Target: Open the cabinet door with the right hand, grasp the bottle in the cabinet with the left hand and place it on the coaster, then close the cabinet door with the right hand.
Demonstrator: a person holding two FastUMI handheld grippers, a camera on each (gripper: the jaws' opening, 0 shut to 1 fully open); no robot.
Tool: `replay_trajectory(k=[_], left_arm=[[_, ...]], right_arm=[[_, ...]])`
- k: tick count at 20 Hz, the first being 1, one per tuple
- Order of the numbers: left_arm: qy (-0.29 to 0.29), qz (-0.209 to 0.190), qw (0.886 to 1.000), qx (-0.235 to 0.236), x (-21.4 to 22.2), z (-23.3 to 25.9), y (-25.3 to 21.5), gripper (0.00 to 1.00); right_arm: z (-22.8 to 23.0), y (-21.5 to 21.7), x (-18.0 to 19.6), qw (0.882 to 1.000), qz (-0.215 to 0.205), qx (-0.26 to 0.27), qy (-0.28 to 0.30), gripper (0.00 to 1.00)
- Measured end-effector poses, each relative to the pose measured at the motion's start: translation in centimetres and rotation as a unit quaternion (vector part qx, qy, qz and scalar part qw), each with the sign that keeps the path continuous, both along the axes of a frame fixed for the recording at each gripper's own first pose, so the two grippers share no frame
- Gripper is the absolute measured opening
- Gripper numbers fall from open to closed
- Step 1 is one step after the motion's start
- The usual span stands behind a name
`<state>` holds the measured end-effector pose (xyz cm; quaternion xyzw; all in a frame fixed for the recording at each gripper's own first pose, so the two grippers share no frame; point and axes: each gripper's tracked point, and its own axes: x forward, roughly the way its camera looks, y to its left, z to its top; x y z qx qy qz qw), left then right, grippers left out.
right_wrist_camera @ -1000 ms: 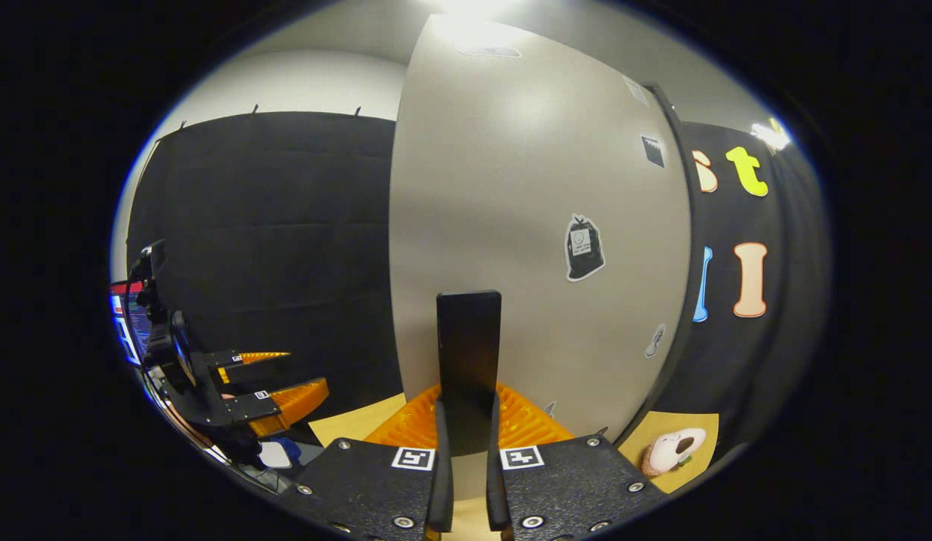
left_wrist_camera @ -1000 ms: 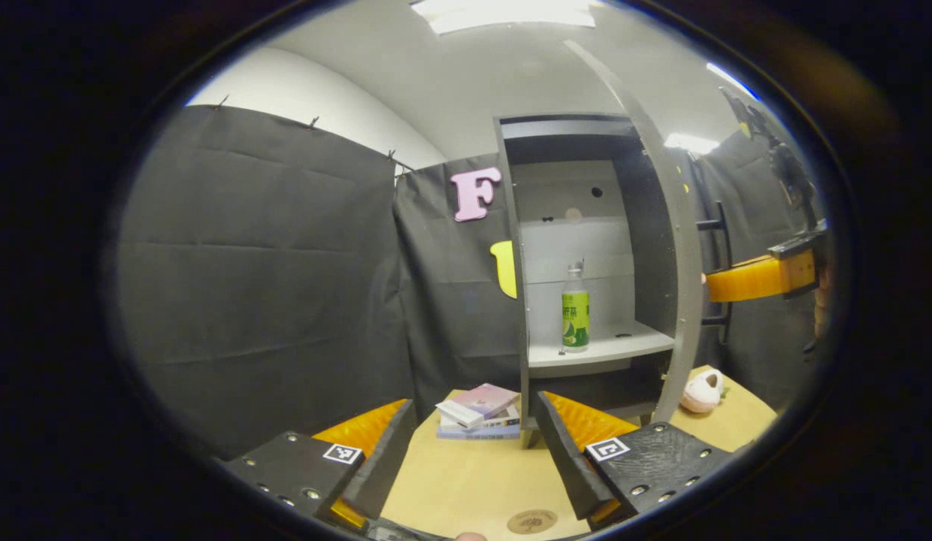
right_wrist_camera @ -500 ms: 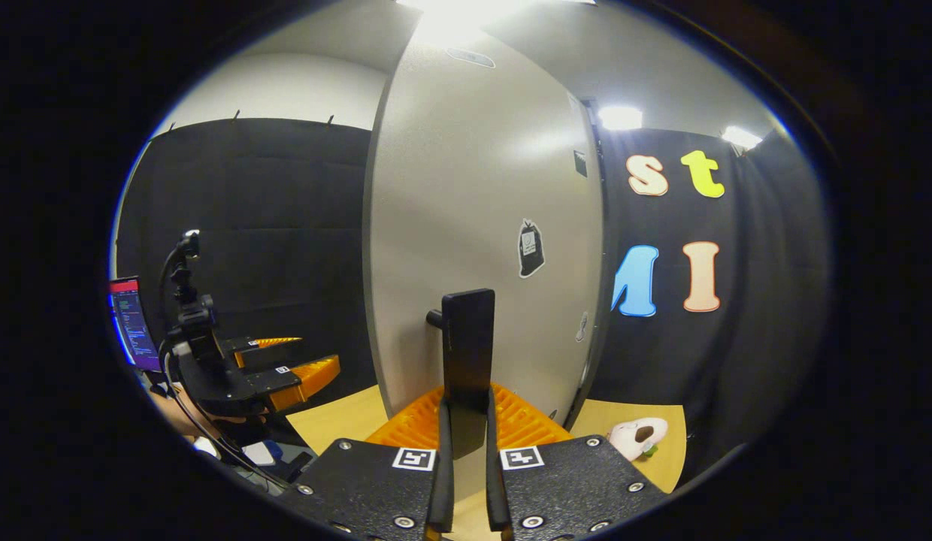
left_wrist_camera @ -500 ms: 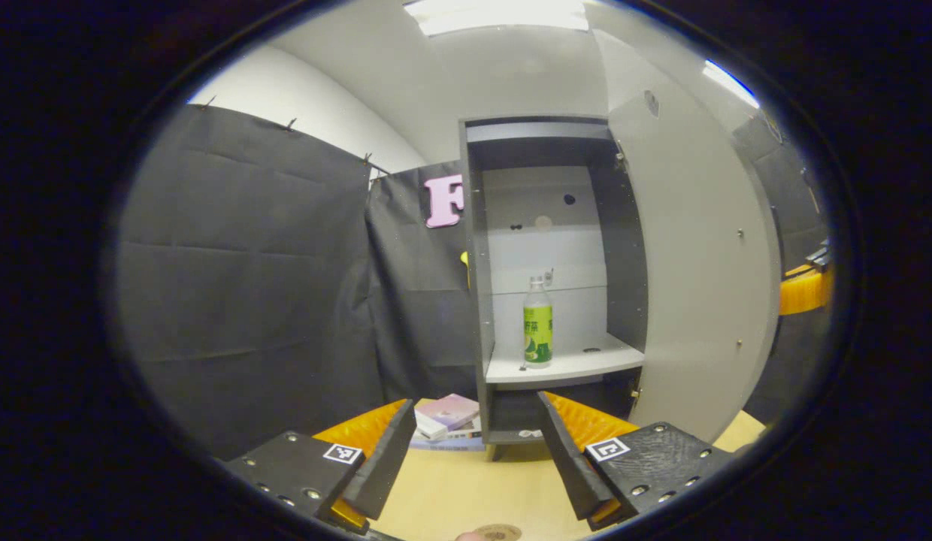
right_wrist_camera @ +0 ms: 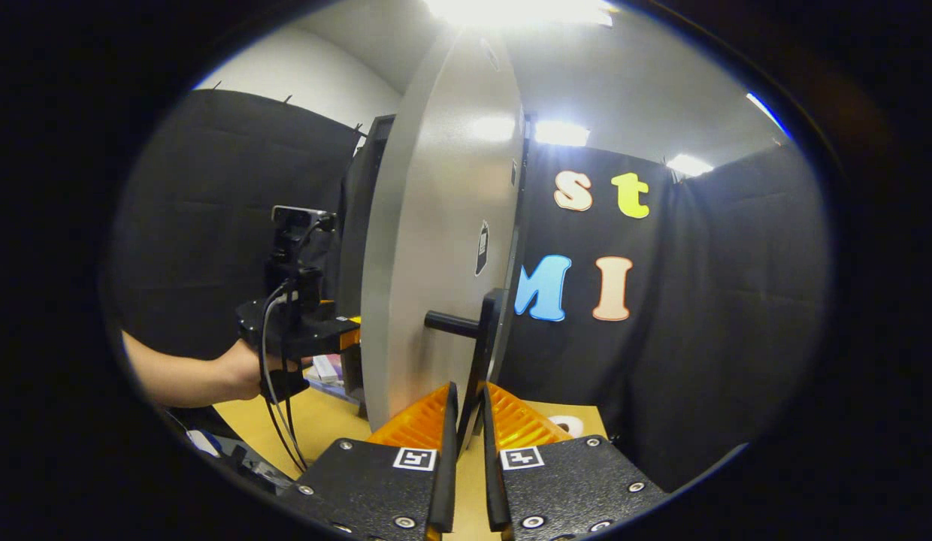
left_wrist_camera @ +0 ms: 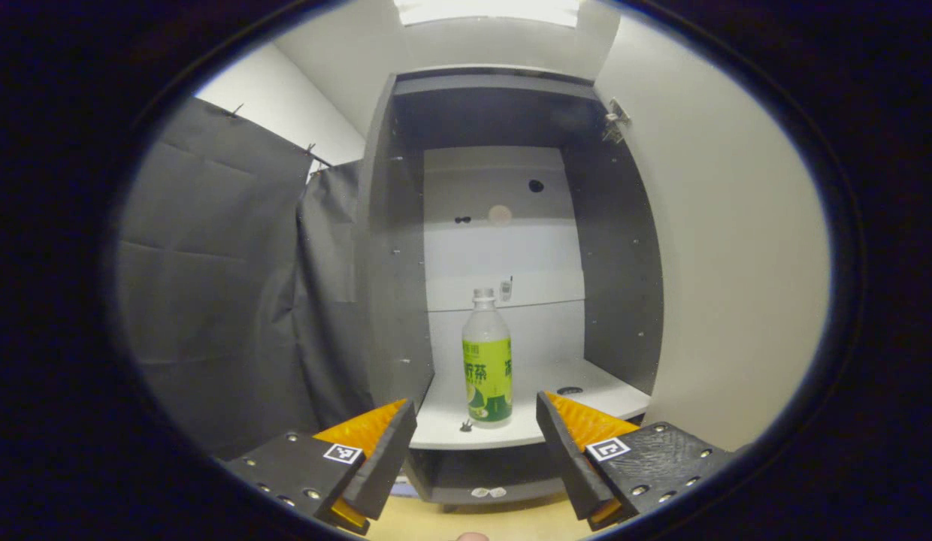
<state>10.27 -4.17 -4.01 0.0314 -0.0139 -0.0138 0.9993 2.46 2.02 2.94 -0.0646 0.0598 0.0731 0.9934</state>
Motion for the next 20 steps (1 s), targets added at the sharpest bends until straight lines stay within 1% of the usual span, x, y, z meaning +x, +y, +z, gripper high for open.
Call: replay_trajectory(k=[1,2,3,4,5,7,8,10,11,14,15,16,18,20], left_arm=[[-0.002,-0.006,1.0,0.004,1.8,-0.2,-0.2,0.92],[-0.003,-0.012,1.0,0.01,3.4,-0.4,-0.7,0.92],[-0.005,-0.013,1.0,0.018,4.9,-0.6,-0.9,0.92],[-0.005,-0.018,1.0,0.024,6.2,-0.9,-1.1,0.92],[-0.005,-0.022,0.999,0.028,7.8,-1.3,-1.4,0.92],[-0.008,-0.025,0.999,0.022,10.1,-1.5,-1.6,0.92],[-0.006,-0.031,0.999,0.016,10.8,-1.6,-1.8,0.92],[-0.01,-0.035,0.999,0.013,11.9,-1.7,-1.8,0.92],[-0.012,-0.035,0.999,0.015,12.6,-1.7,-1.8,0.92],[-0.027,-0.036,0.999,0.004,14.1,-1.6,-1.7,0.91],[-0.028,-0.036,0.999,0.001,14.5,-1.9,-1.6,0.91],[-0.024,-0.04,0.999,-0.001,14.8,-2.2,-1.8,0.91],[-0.016,-0.042,0.999,-0.001,15.2,-2.8,-1.9,0.92],[-0.012,-0.042,0.999,-0.005,15.4,-3.1,-2.0,0.92]], right_arm=[[-0.2,-0.1,0.0,1.0,-0.011,0.006,0.002,0.17],[-0.1,-0.2,0.2,1.0,-0.025,0.011,0.001,0.12],[0.1,-0.5,0.1,0.999,-0.041,0.018,-0.002,0.15],[0.1,-0.8,0.2,0.998,-0.059,0.026,-0.003,0.17],[0.3,-0.8,0.0,0.997,-0.07,0.038,-0.004,0.27],[0.3,-1.1,0.3,0.994,-0.095,0.052,-0.01,0.45],[0.3,-1.5,0.5,0.993,-0.106,0.057,-0.012,0.47],[0.4,-1.5,0.5,0.99,-0.12,0.076,-0.016,0.54],[0.5,-1.4,0.6,0.988,-0.126,0.082,-0.017,0.59],[0.5,-1.7,0.6,0.986,-0.141,0.089,-0.023,0.67],[0.5,-1.6,0.7,0.985,-0.143,0.097,-0.024,0.71],[0.5,-1.4,0.7,0.984,-0.143,0.104,-0.024,0.72],[0.7,-1.7,0.3,0.985,-0.145,0.094,-0.028,0.75],[1.7,-2.9,-0.1,0.985,-0.153,0.064,-0.056,0.8]])
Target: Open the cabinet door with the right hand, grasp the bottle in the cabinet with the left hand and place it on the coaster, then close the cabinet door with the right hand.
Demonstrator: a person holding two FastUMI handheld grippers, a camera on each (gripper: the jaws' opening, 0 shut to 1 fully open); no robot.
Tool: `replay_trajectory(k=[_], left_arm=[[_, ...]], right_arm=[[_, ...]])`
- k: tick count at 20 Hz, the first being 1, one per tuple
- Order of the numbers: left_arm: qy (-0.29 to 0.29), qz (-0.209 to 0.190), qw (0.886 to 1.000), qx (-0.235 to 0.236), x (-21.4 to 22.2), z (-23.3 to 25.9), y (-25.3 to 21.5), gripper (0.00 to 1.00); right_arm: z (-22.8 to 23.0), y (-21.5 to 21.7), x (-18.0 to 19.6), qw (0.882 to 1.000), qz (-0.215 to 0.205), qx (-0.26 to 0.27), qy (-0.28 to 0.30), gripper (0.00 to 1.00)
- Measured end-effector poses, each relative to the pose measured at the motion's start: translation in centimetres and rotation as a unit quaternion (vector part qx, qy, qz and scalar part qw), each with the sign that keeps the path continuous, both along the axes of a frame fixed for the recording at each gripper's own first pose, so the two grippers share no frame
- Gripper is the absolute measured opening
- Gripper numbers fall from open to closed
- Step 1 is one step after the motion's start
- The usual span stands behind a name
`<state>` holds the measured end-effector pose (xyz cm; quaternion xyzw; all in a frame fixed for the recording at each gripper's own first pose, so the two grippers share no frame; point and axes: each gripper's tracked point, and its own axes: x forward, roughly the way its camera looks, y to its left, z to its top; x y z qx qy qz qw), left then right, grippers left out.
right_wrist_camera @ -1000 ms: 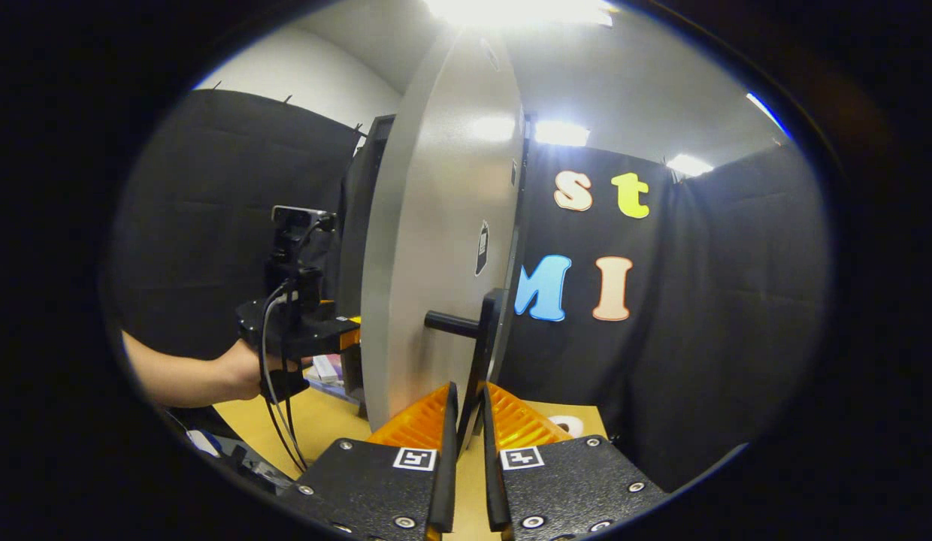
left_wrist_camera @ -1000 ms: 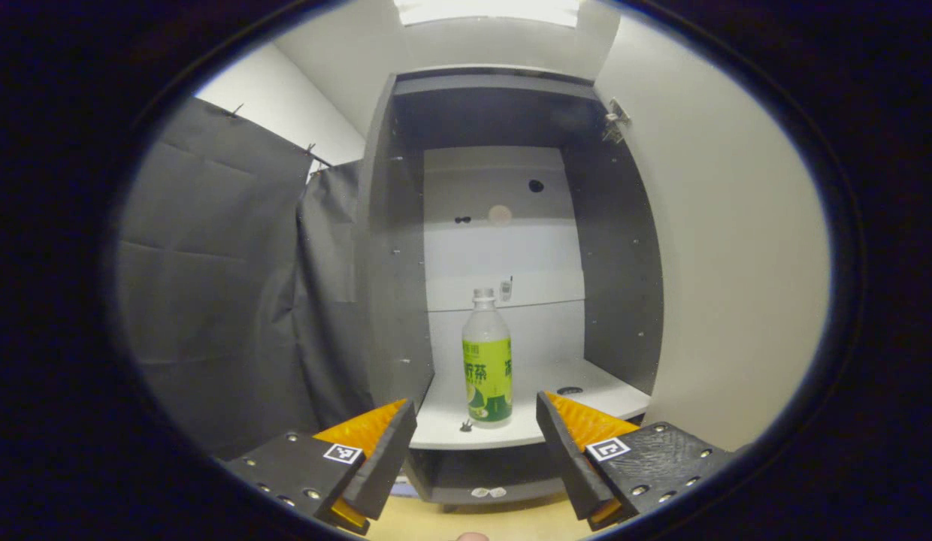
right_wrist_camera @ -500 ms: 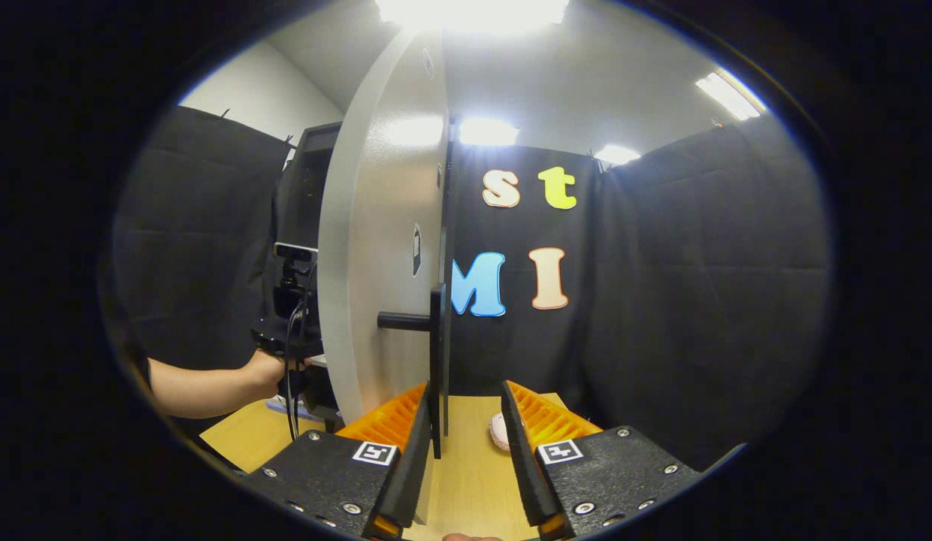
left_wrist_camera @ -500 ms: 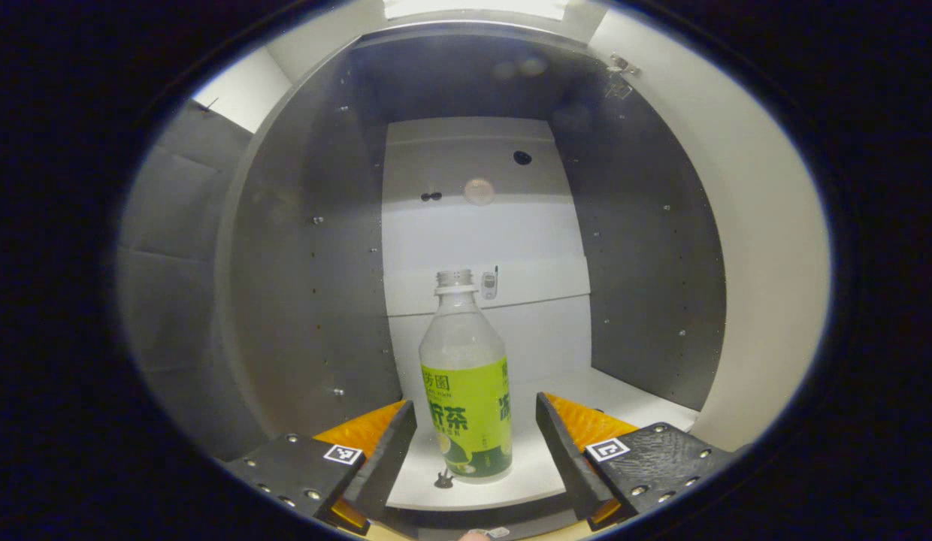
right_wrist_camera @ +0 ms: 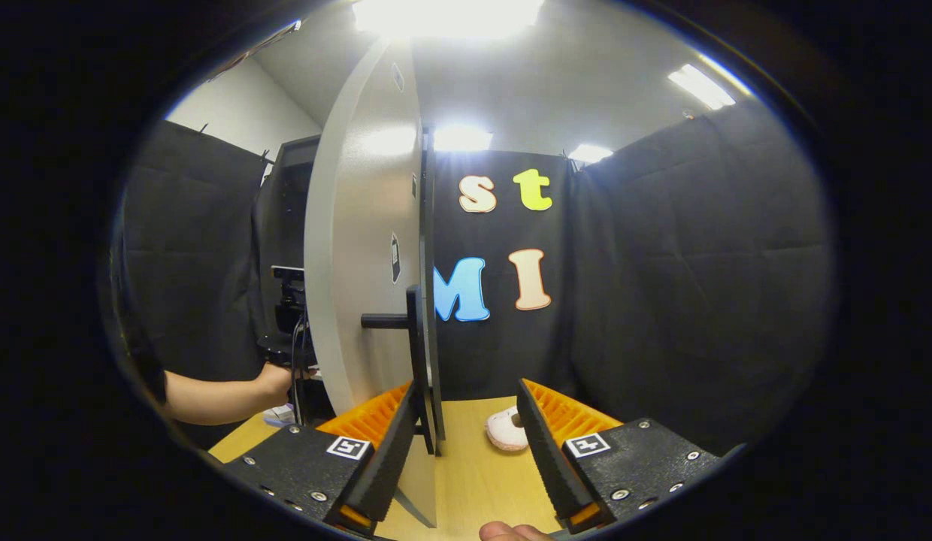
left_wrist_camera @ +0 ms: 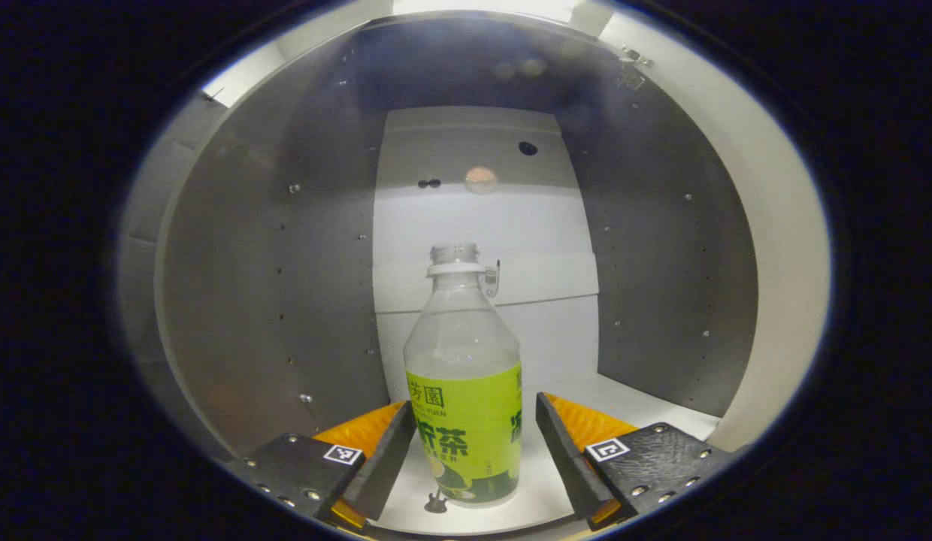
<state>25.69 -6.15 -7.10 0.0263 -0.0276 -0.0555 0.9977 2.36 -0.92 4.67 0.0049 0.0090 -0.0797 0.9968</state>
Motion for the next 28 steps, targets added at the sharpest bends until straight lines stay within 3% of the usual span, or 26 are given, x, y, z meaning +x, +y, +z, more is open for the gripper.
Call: replay_trajectory(k=[1,3,6,7,12,14,15,16,17,18,19,20,24,25,28], left_arm=[[0.001,0.0,1.0,-0.003,0.2,-0.2,0.0,0.92],[0.005,0.004,1.0,-0.002,0.3,-0.5,0.1,0.92],[0.015,0.012,1.0,-0.004,0.4,-1.1,0.3,0.92],[0.017,0.018,1.0,-0.006,0.3,-1.4,0.4,0.92],[0.011,0.024,1.0,0.001,-0.3,-0.7,1.0,0.91],[0.01,0.028,1.0,0.009,0.0,-0.5,0.8,0.72],[0.016,0.021,1.0,0.01,-0.2,-0.9,0.4,0.72],[0.018,0.016,1.0,0.01,-0.2,-0.7,0.2,0.82],[0.018,0.013,1.0,0.008,-0.4,-0.8,0.4,0.68],[0.019,0.014,1.0,0.007,-0.6,-0.7,0.5,0.75],[0.02,0.016,1.0,0.007,-0.9,-0.6,0.5,0.76],[0.018,0.022,1.0,0.008,-1.4,-0.3,0.5,0.68],[0.005,0.031,0.999,0.016,-4.2,1.1,0.7,0.68],[0.001,0.034,0.999,0.018,-5.0,1.5,0.8,0.6],[-0.009,0.036,0.999,0.013,-7.9,3.0,1.0,0.6]], right_arm=[[0.5,-0.7,-0.2,1.0,-0.01,-0.015,-0.014,0.84],[1.0,-2.1,-0.9,0.999,-0.033,-0.021,-0.031,0.82],[1.2,-1.2,-1.5,0.998,-0.03,0.032,-0.042,0.84],[1.3,-1.1,-1.6,0.998,-0.028,0.039,-0.041,0.88],[1.3,-1.8,-1.9,0.998,-0.032,0.004,-0.051,0.9],[1.0,-2.1,-2.1,0.998,-0.032,-0.001,-0.049,0.9],[0.9,-2.4,-2.3,0.998,-0.034,0.003,-0.047,0.9],[0.6,-3.0,-3.4,0.998,-0.036,0.009,-0.044,0.9],[0.3,-3.2,-4.4,0.998,-0.036,0.016,-0.042,0.9],[-0.1,-3.4,-5.1,0.998,-0.038,0.021,-0.04,0.91],[-0.3,-3.7,-5.5,0.998,-0.039,0.024,-0.038,0.91],[-0.5,-4.0,-5.4,0.998,-0.039,0.026,-0.037,0.9],[-1.5,-5.0,-5.5,0.999,-0.029,0.028,-0.028,0.9],[-1.6,-5.0,-5.5,0.999,-0.025,0.028,-0.026,0.9],[-2.3,-5.4,-5.1,0.999,-0.006,0.033,-0.025,0.9]])
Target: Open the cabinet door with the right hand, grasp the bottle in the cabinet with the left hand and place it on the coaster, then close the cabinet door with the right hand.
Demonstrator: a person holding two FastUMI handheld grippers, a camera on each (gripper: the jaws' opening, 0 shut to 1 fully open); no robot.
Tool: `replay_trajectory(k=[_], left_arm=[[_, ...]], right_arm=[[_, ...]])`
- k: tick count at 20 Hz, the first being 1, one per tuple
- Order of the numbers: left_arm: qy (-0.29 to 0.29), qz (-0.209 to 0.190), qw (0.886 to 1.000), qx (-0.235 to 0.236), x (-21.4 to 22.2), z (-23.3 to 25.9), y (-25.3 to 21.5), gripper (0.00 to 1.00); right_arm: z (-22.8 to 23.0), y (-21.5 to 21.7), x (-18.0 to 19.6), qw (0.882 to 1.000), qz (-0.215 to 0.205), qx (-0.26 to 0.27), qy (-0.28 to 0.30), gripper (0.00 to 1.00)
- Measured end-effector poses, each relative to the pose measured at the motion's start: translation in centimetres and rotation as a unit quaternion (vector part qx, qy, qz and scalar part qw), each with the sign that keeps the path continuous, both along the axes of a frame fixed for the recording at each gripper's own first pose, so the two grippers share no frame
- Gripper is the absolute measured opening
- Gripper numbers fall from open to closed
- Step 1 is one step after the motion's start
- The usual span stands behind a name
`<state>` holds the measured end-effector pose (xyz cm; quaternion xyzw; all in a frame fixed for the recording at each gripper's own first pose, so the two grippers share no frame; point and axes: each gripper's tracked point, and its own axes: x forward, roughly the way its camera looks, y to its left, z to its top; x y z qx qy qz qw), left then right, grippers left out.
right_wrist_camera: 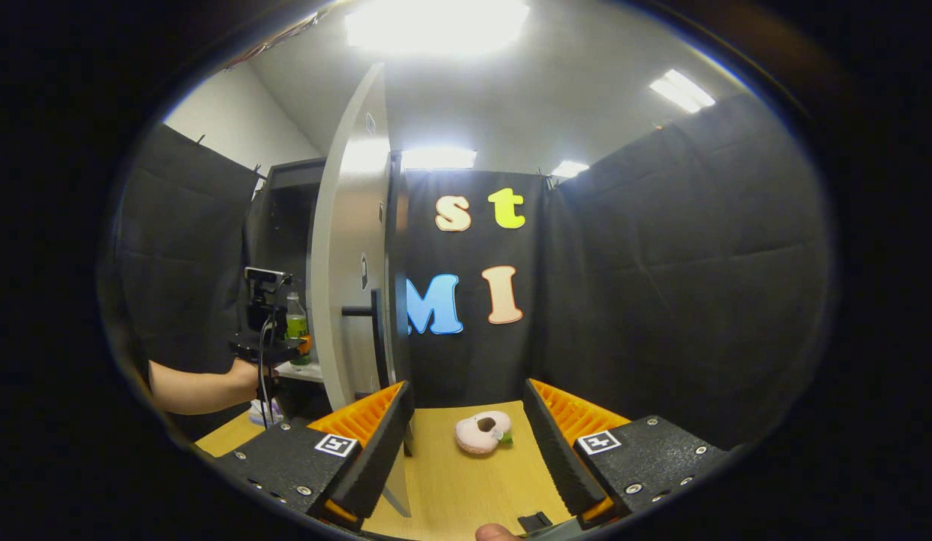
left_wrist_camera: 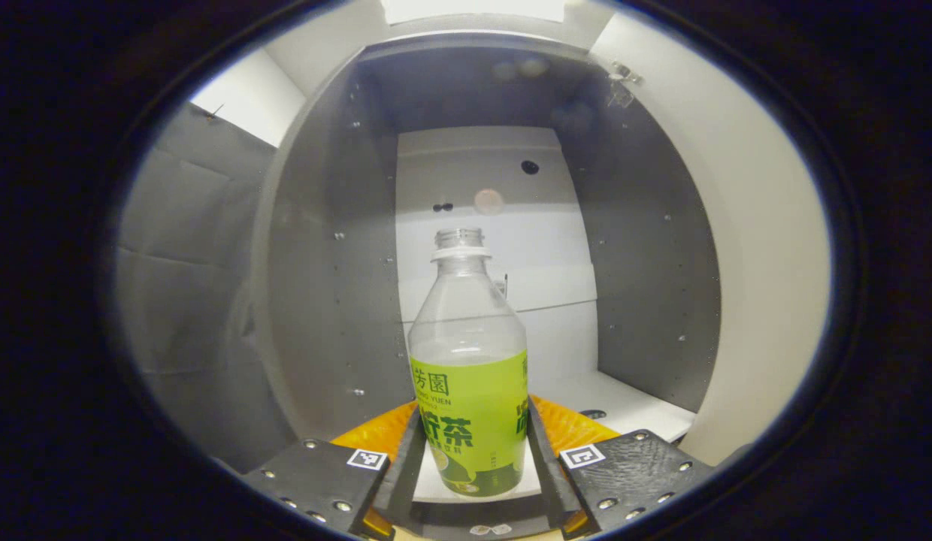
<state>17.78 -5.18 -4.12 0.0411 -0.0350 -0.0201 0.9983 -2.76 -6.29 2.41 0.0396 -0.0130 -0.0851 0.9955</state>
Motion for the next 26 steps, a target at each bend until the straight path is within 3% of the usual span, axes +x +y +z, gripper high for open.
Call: replay_trajectory(k=[8,10,11,12,16,21,25,26], left_arm=[[-0.058,0.007,0.998,0.014,-13.2,4.4,1.0,0.75],[-0.065,0.018,0.997,0.026,-16.4,4.4,1.5,0.75],[-0.069,0.026,0.997,0.032,-18.3,4.2,1.9,0.68],[-0.077,0.035,0.996,0.036,-20.0,3.8,2.2,0.68],[-0.067,0.052,0.995,0.053,-23.4,1.3,2.8,0.68],[-0.055,0.073,0.993,0.074,-26.4,-4.7,4.1,0.72],[-0.048,0.094,0.992,0.073,-27.8,-9.1,5.3,0.68],[-0.053,0.099,0.991,0.077,-28.2,-10.3,5.4,0.61]], right_arm=[[-1.8,-1.1,2.1,0.998,0.062,0.029,0.002,0.91],[-2.0,-1.5,3.4,0.998,0.062,0.031,-0.007,0.9],[-2.5,-1.3,4.3,0.997,0.071,0.031,-0.005,0.9],[-3.7,-0.7,4.9,0.996,0.085,0.035,0.008,0.9],[-5.7,-0.6,6.6,0.995,0.098,0.015,0.026,0.91],[-9.9,-1.3,9.3,0.997,0.065,-0.011,0.043,0.91],[-15.4,-0.8,10.0,0.993,0.061,-0.002,0.103,0.91],[-16.4,-0.8,10.0,0.992,0.056,-0.004,0.114,0.91]])
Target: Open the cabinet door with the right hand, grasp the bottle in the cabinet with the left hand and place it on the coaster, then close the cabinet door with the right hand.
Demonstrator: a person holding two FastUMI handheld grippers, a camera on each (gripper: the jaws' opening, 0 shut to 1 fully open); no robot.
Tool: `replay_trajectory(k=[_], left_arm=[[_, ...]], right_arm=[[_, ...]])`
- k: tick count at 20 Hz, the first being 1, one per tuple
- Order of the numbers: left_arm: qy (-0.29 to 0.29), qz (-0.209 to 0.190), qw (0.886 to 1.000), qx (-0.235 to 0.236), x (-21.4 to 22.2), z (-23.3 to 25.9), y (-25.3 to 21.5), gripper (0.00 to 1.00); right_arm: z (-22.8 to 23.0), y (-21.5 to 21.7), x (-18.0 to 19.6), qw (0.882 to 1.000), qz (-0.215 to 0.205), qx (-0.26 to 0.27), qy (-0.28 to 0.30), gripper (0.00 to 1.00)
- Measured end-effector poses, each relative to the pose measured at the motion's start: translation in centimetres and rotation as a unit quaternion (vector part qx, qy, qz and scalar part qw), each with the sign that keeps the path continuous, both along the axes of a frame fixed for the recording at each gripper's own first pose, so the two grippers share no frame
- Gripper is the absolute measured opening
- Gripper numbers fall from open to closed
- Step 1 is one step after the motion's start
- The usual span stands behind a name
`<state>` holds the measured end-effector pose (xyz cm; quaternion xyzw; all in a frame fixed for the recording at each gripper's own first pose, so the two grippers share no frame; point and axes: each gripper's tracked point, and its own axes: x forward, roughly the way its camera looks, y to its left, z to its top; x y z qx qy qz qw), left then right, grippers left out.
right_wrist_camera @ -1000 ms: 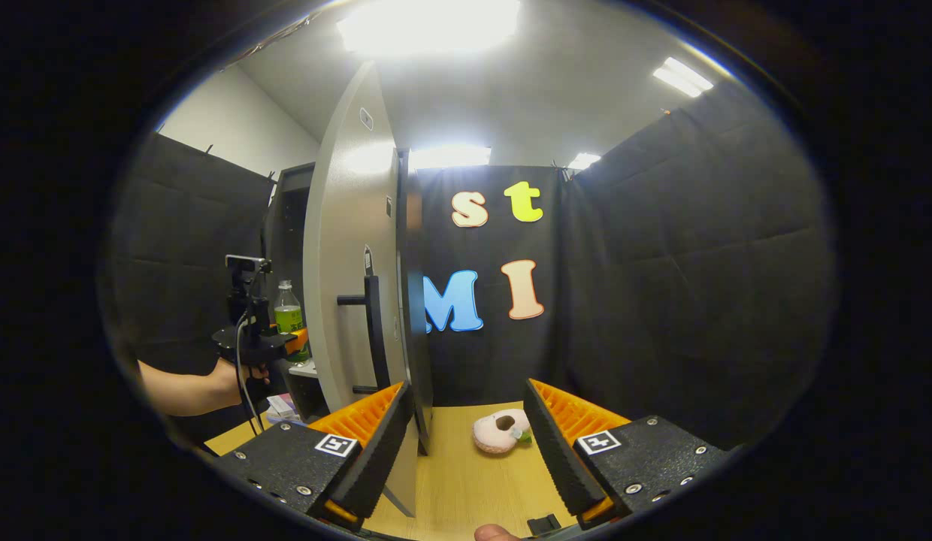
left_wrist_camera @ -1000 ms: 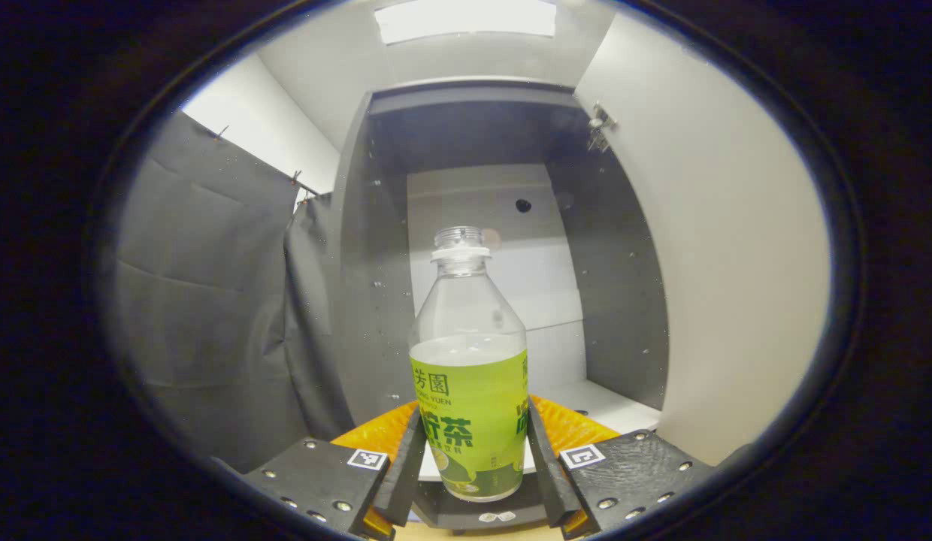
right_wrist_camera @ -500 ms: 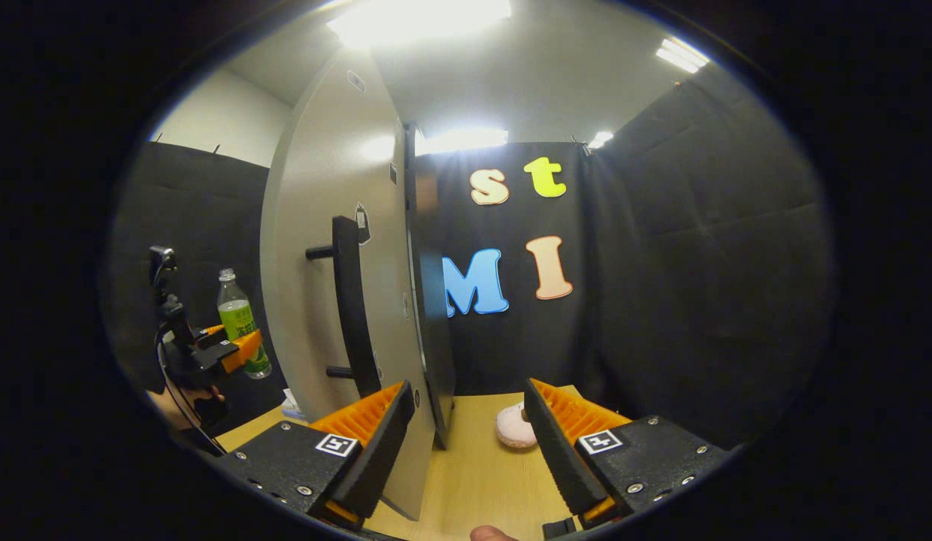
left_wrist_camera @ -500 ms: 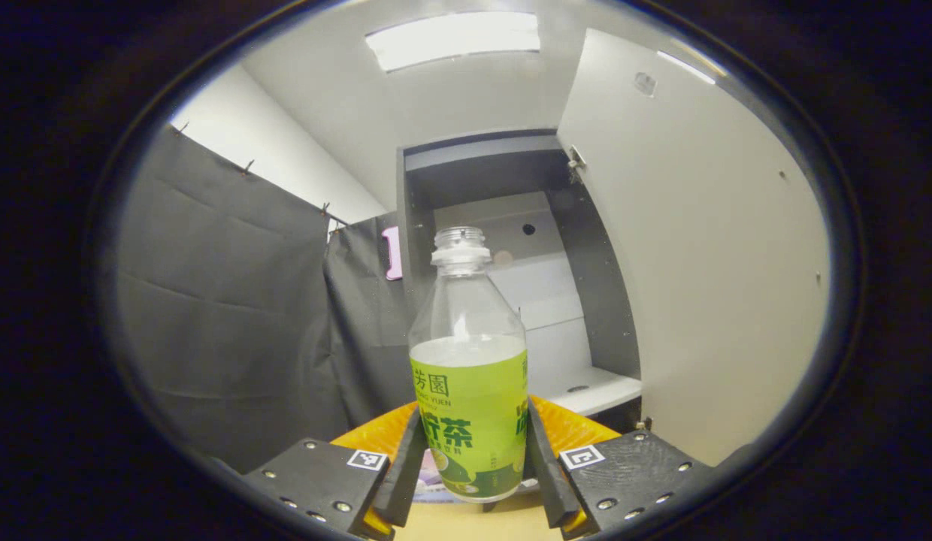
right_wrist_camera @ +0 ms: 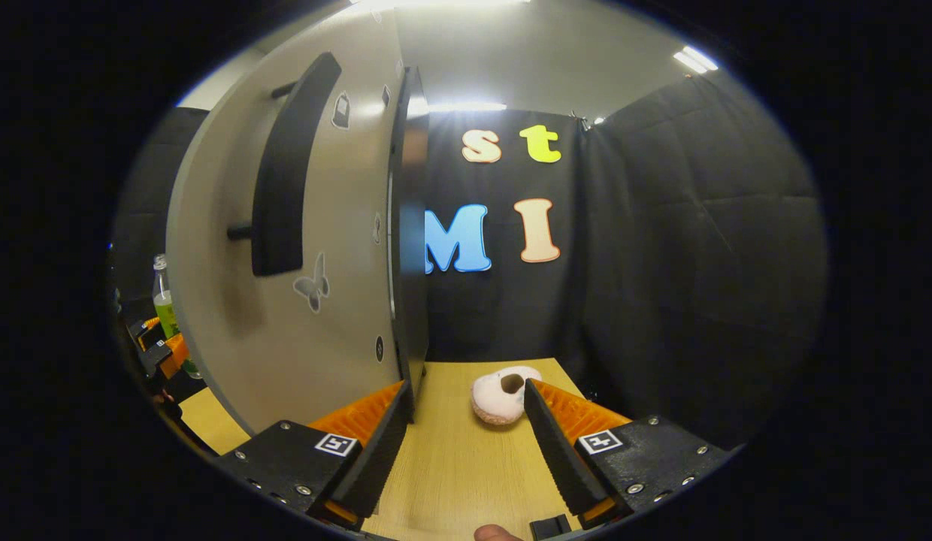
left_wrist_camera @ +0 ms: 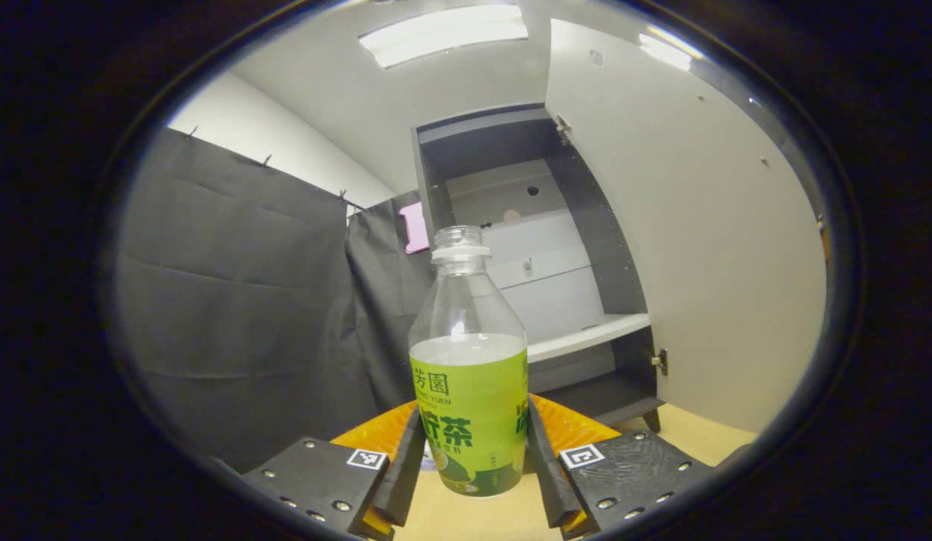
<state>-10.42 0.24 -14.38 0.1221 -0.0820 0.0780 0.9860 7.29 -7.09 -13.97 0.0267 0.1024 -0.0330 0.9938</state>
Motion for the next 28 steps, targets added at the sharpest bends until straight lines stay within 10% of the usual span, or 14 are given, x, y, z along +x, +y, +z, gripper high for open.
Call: replay_trajectory(k=[2,13,28], left_arm=[[0.007,0.002,1.0,-0.006,-0.6,-3.4,-0.4,0.75],[0.076,0.026,0.996,-0.044,-4.0,-20.8,-0.1,0.68],[0.056,0.052,0.994,-0.073,-4.2,-22.0,1.3,0.72]], right_arm=[[-0.9,-0.3,-0.2,1.0,-0.007,-0.018,0.006,0.92],[-10.6,2.6,-0.7,0.99,0.045,-0.07,0.111,0.92],[-10.5,3.7,-1.0,0.988,0.052,-0.08,0.123,0.91]])
